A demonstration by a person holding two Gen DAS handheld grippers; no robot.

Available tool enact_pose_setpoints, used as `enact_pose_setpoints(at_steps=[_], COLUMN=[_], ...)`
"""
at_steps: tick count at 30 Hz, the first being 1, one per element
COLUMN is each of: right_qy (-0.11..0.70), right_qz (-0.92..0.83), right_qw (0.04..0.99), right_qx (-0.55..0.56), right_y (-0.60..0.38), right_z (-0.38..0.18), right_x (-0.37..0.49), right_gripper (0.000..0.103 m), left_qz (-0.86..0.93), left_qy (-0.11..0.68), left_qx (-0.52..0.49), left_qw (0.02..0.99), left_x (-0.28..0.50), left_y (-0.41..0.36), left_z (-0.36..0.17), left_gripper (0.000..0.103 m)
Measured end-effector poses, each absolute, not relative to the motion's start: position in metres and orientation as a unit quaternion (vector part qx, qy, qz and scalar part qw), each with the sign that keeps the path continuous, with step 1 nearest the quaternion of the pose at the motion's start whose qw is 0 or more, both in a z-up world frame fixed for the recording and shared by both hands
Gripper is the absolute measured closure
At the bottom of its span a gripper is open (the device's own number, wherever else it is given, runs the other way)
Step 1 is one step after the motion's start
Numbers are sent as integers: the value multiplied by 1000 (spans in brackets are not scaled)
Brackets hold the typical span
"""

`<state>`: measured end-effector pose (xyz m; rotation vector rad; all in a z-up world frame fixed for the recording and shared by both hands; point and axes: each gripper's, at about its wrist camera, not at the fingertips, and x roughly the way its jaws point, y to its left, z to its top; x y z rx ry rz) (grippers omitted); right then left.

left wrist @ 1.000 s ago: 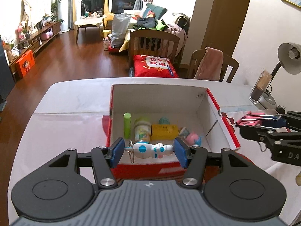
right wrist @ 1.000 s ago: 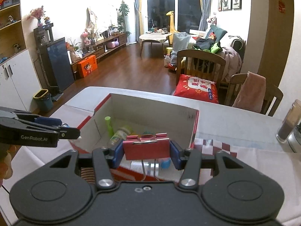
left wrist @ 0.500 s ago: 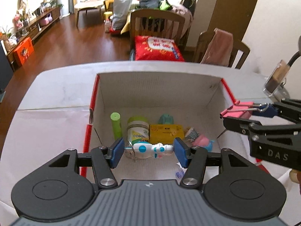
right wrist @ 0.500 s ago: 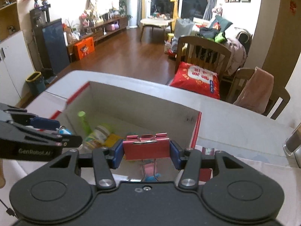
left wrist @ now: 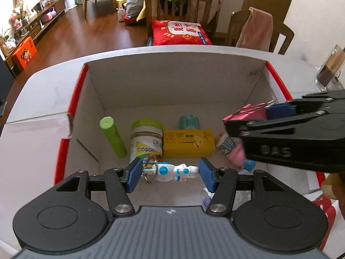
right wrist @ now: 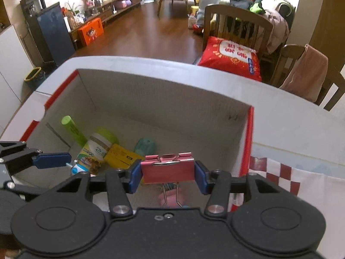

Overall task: Organize rigid objects
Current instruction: 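Carry the keychain and binder clip into the red box and open both tools, then withdraw both tools from the box back toward the pile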

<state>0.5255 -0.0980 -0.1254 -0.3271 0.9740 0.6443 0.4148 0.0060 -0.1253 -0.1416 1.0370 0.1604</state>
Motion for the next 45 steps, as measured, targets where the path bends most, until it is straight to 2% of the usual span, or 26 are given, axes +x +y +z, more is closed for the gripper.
enact_pose_setpoints(at_steps=[15,22,27,31,37,41,45], right_qy=[484,492,487,483,476,465,451], right_qz=[269,272,278,280,287,291,295], right_qw=[812,812,816,819,824,830,837], right_qx=[-184,-158,-143,-127,-110,-103,-98], right_y=[-83,-90,-98,-105,-116,-122,-128], right_z=[-143,-138,-128,-118,-103,-90,-75], right_x=[527,531,525,519,508,493,480], right_gripper=[52,46,45,43,43,39,39], left_qz=[74,71,71,71,69,66,63], left_qy=[514,516,514,504,488,479,465], left_qx=[-51,-65,-67,-70,-77,-78,-82], left_qw=[853,851,852,858,866,872,879], left_x=[426,420,412,405,392,384,370], left_y=[-3,-3,-3,-4,-3,-3,-4], left_z=[-136,-135,-130,-122,-106,-96,-84], left_gripper=[46,46,45,40,40,39,34])
